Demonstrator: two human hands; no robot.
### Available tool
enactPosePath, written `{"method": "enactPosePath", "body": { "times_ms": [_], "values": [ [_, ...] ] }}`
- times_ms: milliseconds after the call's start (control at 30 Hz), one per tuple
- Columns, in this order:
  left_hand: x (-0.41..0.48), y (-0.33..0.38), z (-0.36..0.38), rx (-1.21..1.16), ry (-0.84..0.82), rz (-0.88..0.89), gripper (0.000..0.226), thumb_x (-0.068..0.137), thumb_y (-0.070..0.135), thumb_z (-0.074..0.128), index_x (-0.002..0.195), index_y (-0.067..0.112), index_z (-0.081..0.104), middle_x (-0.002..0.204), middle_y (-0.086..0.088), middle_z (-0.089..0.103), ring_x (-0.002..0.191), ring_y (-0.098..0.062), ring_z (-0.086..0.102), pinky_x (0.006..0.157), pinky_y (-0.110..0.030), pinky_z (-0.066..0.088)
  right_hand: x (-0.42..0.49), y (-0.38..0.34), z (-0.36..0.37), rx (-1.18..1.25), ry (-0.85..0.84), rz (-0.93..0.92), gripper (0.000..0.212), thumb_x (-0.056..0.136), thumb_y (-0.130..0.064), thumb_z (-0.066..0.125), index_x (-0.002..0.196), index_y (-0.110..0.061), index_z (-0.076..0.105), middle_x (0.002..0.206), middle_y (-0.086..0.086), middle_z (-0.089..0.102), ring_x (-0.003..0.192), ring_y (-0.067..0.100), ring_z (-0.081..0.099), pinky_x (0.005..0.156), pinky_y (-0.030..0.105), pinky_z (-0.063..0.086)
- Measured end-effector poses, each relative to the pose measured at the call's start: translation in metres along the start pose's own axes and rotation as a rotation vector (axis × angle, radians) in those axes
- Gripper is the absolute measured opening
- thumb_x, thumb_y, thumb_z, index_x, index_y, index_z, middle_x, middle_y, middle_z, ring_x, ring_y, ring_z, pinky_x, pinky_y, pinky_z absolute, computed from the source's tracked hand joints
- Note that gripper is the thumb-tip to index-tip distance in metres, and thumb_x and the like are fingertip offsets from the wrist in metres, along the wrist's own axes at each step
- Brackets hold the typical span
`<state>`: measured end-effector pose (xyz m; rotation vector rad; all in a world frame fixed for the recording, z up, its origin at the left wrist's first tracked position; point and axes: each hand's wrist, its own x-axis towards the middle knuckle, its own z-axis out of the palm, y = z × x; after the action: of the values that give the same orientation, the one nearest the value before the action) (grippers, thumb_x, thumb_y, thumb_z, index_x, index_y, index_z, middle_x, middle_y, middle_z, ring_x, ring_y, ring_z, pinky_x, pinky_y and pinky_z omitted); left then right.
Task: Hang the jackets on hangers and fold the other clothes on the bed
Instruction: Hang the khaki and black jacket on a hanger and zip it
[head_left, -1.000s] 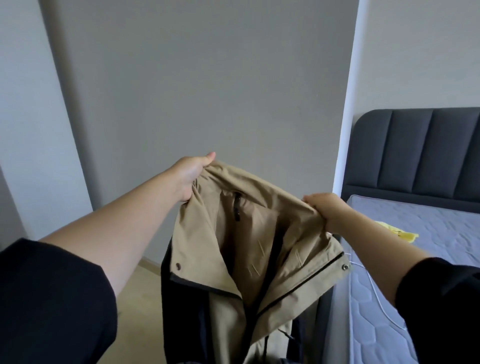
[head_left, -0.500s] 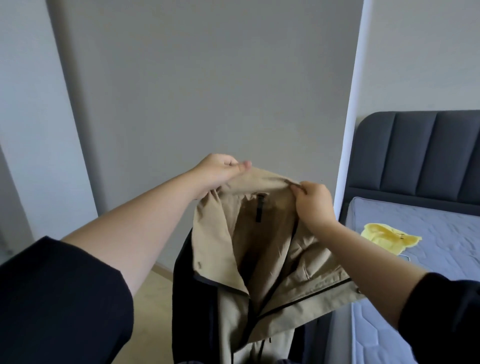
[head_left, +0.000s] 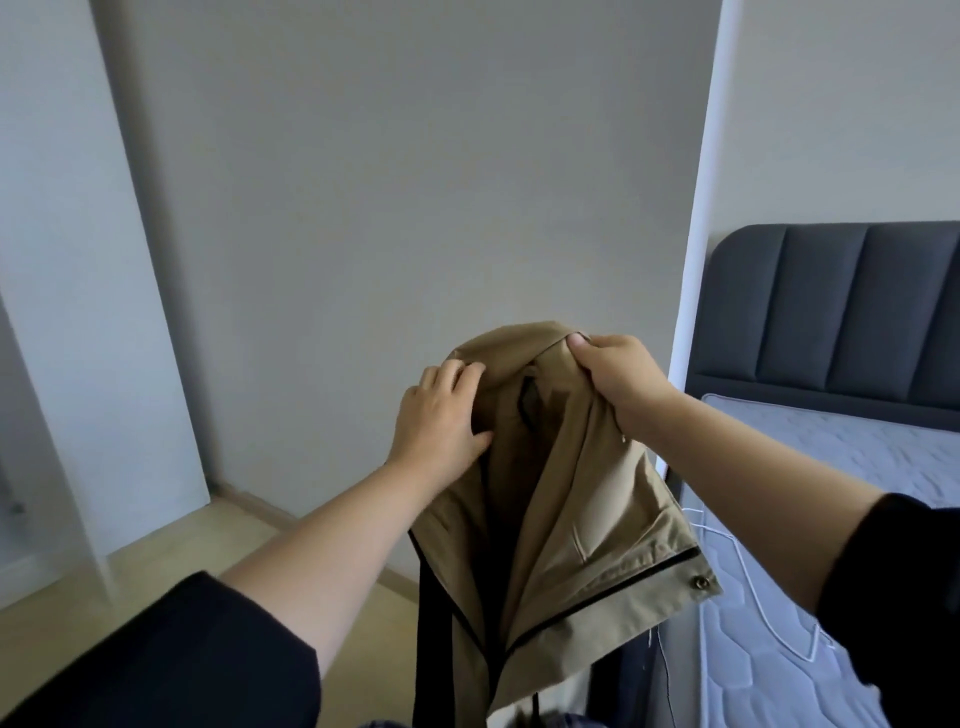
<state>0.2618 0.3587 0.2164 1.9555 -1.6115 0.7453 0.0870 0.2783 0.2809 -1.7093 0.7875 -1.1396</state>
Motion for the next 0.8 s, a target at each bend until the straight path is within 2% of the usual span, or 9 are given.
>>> {"method": "enactPosePath", "body": {
  "times_ms": [167, 267, 367, 433, 500, 567, 633, 700, 800],
  "values": [
    [0.003, 0.006, 0.014, 0.044, 0.028, 0.037, 0.069, 0.083, 0.013, 0.062, 0.145, 0.015, 0.032, 0.143, -0.010, 0.034, 0.126, -0.030, 0.035, 0.096, -0.042, 0.042, -0.004, -0.006, -0.008, 0.093, -0.164, 0.119, 0.030, 0.097, -0.029, 0.054, 0.080, -0.011, 0.070, 0.075, 0.007, 0.073, 0.071, 0.018, 0.070, 0.066, 0.027, 0.056],
    [0.002, -0.001, 0.018, -0.075, -0.007, 0.029, 0.061, 0.084, 0.002, 0.055, 0.141, 0.016, 0.038, 0.133, -0.010, 0.041, 0.110, -0.030, 0.048, 0.079, -0.039, 0.048, -0.003, -0.005, -0.016, 0.136, -0.178, 0.141, 0.031, 0.097, -0.028, 0.055, 0.083, -0.006, 0.072, 0.077, 0.008, 0.073, 0.068, 0.016, 0.069, 0.063, 0.024, 0.056],
    [0.002, -0.016, 0.017, -0.165, -0.005, -0.030, 0.041, 0.076, -0.009, 0.045, 0.108, 0.014, 0.058, 0.097, -0.007, 0.061, 0.082, -0.032, 0.058, 0.062, -0.032, 0.041, 0.008, -0.002, -0.029, -0.259, 0.032, 0.034, 0.037, 0.097, -0.027, 0.053, 0.093, 0.006, 0.068, 0.086, 0.021, 0.068, 0.071, 0.020, 0.059, 0.063, 0.025, 0.047],
    [0.002, -0.023, 0.016, -0.132, -0.007, -0.059, 0.024, 0.077, -0.006, 0.045, 0.084, 0.014, 0.054, 0.071, -0.003, 0.056, 0.068, -0.033, 0.053, 0.053, -0.030, 0.030, 0.015, 0.001, -0.037, -0.536, 0.111, -0.035, 0.041, 0.098, -0.025, 0.050, 0.088, 0.012, 0.064, 0.081, 0.027, 0.060, 0.071, 0.023, 0.051, 0.057, 0.026, 0.037],
    [0.004, -0.025, 0.014, -0.154, -0.037, -0.131, 0.014, 0.082, 0.001, 0.045, 0.075, 0.013, 0.049, 0.059, 0.000, 0.044, 0.061, -0.031, 0.046, 0.051, -0.030, 0.027, 0.018, 0.005, -0.039, -0.637, 0.092, -0.012, 0.043, 0.099, -0.026, 0.048, 0.082, 0.012, 0.061, 0.074, 0.019, 0.053, 0.071, 0.025, 0.049, 0.056, 0.028, 0.034],
    [0.009, -0.027, 0.013, -0.125, -0.104, -0.223, 0.015, 0.088, 0.013, 0.047, 0.074, 0.014, 0.051, 0.063, -0.001, 0.049, 0.064, -0.029, 0.046, 0.054, -0.030, 0.029, 0.021, 0.006, -0.038, -0.663, 0.059, 0.035, 0.044, 0.099, -0.029, 0.047, 0.088, 0.009, 0.065, 0.081, 0.018, 0.059, 0.070, 0.023, 0.050, 0.061, 0.029, 0.038],
    [0.010, -0.029, 0.012, 0.019, -0.117, -0.205, 0.016, 0.091, 0.025, 0.050, 0.079, 0.015, 0.057, 0.077, -0.004, 0.061, 0.071, -0.028, 0.053, 0.056, -0.029, 0.030, 0.023, 0.007, -0.036, -0.580, 0.017, 0.060, 0.040, 0.098, -0.033, 0.048, 0.092, 0.000, 0.071, 0.090, 0.012, 0.067, 0.068, 0.015, 0.053, 0.066, 0.026, 0.043],
    [0.008, -0.027, 0.007, 0.089, -0.014, -0.071, 0.013, 0.086, 0.022, 0.055, 0.097, 0.017, 0.061, 0.091, -0.002, 0.064, 0.085, -0.027, 0.060, 0.059, -0.028, 0.035, 0.019, 0.006, -0.034, -0.443, -0.027, 0.058, 0.034, 0.096, -0.036, 0.051, 0.078, -0.016, 0.072, 0.083, -0.002, 0.068, 0.068, 0.007, 0.057, 0.059, 0.019, 0.044],
    [0.009, -0.016, 0.002, -0.024, 0.151, 0.255, 0.051, 0.072, -0.001, 0.060, 0.122, 0.011, 0.061, 0.105, -0.007, 0.064, 0.097, -0.030, 0.060, 0.069, -0.037, 0.050, 0.015, 0.007, -0.026, -0.211, -0.099, 0.042, 0.034, 0.097, -0.034, 0.053, 0.073, -0.017, 0.071, 0.077, -0.002, 0.070, 0.074, 0.012, 0.065, 0.066, 0.021, 0.052]
  ]
}}
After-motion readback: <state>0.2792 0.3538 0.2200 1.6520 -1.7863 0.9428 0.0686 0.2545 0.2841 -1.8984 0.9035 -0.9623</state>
